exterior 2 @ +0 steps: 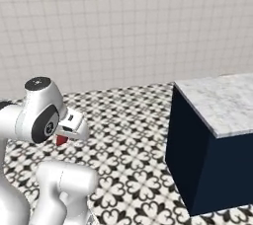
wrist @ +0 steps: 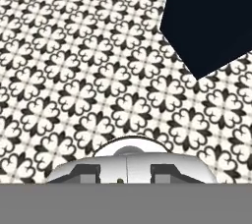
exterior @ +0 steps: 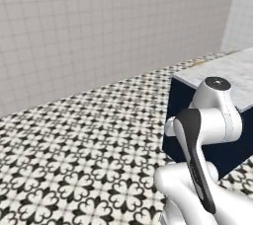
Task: Take the strawberry from the fridge and place it on top of the pancake, located on the dining counter.
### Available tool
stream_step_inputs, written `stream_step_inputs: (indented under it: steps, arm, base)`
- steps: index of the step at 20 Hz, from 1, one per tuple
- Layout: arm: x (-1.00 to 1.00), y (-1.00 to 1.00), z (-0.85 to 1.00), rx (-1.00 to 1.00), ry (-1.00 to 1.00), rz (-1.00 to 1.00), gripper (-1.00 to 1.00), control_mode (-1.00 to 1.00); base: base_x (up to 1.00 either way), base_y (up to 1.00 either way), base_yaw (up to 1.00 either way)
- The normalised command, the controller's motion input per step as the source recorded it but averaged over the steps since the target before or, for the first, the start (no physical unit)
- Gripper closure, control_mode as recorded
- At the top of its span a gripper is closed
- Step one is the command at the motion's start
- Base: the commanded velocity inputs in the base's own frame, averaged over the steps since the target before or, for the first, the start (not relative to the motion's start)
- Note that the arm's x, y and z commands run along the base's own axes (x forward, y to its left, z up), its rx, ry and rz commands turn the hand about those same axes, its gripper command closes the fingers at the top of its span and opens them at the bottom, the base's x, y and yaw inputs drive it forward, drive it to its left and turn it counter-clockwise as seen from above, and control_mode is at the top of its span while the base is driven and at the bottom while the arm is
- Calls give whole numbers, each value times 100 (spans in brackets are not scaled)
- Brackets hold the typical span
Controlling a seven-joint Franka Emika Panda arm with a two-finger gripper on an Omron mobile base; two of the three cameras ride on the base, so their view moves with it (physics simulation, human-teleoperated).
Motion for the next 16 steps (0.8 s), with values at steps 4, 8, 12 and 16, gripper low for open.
stream_step_inputs:
  steps: [4,8,12,16]
  arm:
    - [0,0,0,0,0,0,100,100]
    - [0,0,0,0,0,0,100,100]
    - [0,0,0,0,0,0,100,100]
    - [0,0,0,0,0,0,100,100]
  base:
    - [95,29,-23]
    - [100,41,-23]
    - [100,55,-24]
    - [100,43,-19]
